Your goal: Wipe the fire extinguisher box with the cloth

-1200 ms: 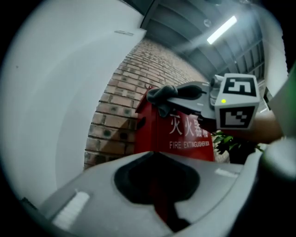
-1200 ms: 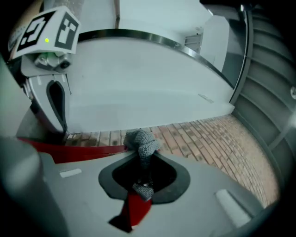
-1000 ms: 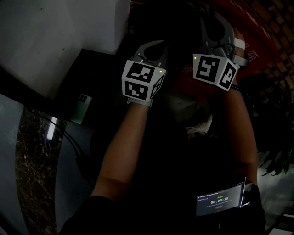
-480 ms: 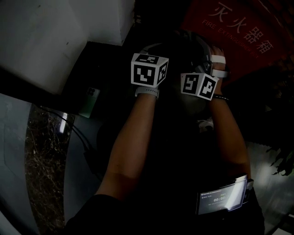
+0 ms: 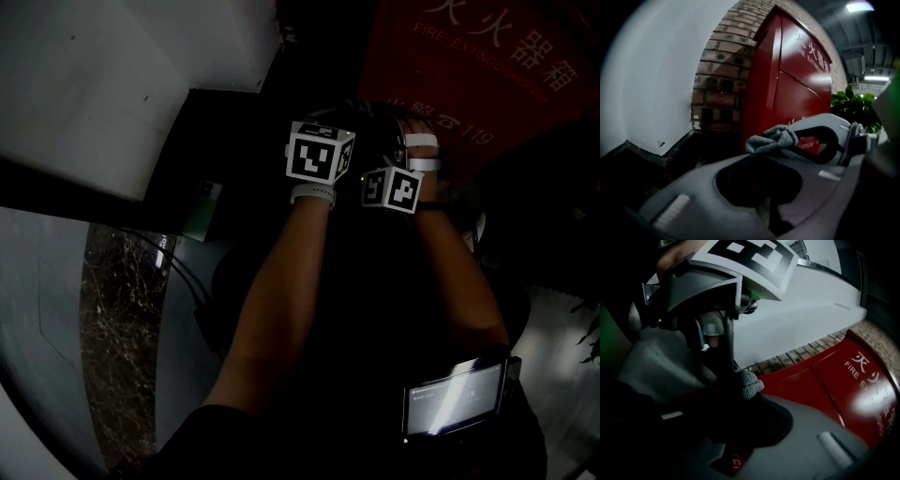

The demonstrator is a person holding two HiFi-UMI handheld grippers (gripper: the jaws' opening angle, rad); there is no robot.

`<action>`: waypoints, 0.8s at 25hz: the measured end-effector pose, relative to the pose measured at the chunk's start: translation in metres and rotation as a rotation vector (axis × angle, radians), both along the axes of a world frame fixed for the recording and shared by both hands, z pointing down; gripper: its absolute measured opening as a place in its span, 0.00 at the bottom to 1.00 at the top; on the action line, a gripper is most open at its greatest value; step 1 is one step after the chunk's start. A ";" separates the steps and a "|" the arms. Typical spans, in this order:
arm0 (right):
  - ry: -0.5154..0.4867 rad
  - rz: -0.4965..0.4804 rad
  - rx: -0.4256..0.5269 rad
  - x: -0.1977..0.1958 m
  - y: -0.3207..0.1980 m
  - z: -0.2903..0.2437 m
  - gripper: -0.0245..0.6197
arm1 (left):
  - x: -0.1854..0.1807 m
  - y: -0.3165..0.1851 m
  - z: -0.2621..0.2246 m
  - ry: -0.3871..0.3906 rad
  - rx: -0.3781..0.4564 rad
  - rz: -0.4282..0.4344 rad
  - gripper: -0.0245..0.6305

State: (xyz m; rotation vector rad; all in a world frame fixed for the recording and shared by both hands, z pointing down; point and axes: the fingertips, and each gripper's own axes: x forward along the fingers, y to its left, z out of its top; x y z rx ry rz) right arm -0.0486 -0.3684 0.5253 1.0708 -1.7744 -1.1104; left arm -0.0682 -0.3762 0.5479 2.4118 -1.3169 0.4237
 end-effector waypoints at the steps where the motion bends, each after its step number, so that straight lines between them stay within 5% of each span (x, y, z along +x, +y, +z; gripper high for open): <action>1: 0.005 -0.003 -0.024 0.000 0.000 0.010 0.11 | 0.000 0.000 0.006 -0.016 -0.016 0.004 0.04; 12: 0.119 -0.016 -0.207 0.001 0.000 0.104 0.11 | 0.008 0.005 0.083 -0.143 -0.188 0.065 0.04; 20: 0.146 -0.036 -0.381 -0.001 0.006 0.164 0.11 | 0.001 0.003 0.075 -0.098 -0.173 0.021 0.04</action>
